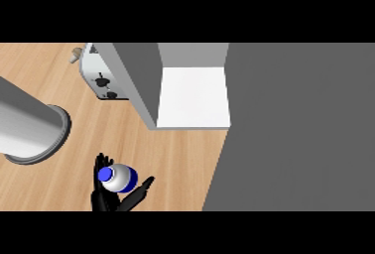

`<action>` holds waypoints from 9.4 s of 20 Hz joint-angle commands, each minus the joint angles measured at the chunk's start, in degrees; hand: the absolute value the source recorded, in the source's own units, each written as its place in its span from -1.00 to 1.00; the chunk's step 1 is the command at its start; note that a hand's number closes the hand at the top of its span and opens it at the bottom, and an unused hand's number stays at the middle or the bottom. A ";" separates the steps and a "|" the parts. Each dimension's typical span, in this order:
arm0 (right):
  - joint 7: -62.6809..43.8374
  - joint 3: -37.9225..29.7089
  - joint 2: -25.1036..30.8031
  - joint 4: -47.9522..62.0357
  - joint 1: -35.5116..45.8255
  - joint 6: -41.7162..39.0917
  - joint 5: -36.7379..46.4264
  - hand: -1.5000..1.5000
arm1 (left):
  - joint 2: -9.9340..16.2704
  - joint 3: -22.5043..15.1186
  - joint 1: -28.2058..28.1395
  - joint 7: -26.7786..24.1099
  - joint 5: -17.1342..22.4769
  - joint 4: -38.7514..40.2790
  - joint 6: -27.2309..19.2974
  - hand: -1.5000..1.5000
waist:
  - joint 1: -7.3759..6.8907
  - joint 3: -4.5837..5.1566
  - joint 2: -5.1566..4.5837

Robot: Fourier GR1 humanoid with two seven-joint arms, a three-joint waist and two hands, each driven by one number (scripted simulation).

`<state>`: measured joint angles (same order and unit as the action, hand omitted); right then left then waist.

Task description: Pick up the bottled water, place it into the cabinet and close the cabinet

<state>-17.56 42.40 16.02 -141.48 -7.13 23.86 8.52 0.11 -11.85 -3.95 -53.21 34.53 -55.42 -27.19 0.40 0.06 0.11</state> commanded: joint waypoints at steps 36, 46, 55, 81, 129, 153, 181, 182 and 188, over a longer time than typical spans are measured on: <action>-0.46 0.47 5.19 -5.31 -1.70 1.72 2.55 -1.00 | 10.13 -9.27 6.13 19.14 1.21 -15.43 21.59 1.00 | -0.36 -0.07 0.07; -2.54 2.17 4.64 -6.98 -0.74 1.93 4.49 -1.00 | 7.93 -10.04 10.13 28.92 -3.47 -27.79 11.67 1.00 | 0.05 -0.05 0.14; -1.20 1.18 4.38 -6.29 -0.76 2.30 4.11 -1.00 | 4.86 -9.13 18.20 37.10 -8.23 -27.68 7.37 1.00 | 0.02 -0.04 0.01; -0.24 0.92 5.75 -5.72 -0.42 3.57 1.37 -1.00 | -0.09 -1.08 54.02 38.84 -16.76 9.53 -4.64 1.00 | 0.98 -0.02 -0.26; 8.07 2.35 9.86 -3.92 -1.61 2.90 -4.15 -1.00 | 1.04 4.03 67.99 24.28 -22.04 51.50 -17.78 -1.00 | 4.60 0.10 -1.89; 9.13 2.49 13.46 -5.55 -5.59 6.94 -0.93 -1.00 | -0.11 3.85 57.07 13.75 -8.16 31.34 21.24 1.00 | 1.08 0.00 0.22; -1.05 13.68 13.58 -6.04 6.56 -1.25 -4.49 1.00 | 14.02 -8.54 -1.54 29.80 -3.44 -42.55 24.32 1.00 | -2.36 0.06 0.65; -2.43 10.90 14.66 -7.83 7.47 -2.08 -6.52 1.00 | 14.77 -9.76 -5.47 27.48 -5.20 -44.29 24.54 1.00 | -2.54 0.05 0.54; -10.07 12.64 7.81 -5.22 14.81 -0.34 -3.35 1.00 | 20.22 -6.84 -15.07 28.10 -1.78 -54.07 27.57 1.00 | -2.28 0.16 0.60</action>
<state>-22.17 48.24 30.15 -142.07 3.65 22.83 2.22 17.27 -19.63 -12.24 -24.63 31.59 -103.44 -1.11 -1.93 0.17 0.66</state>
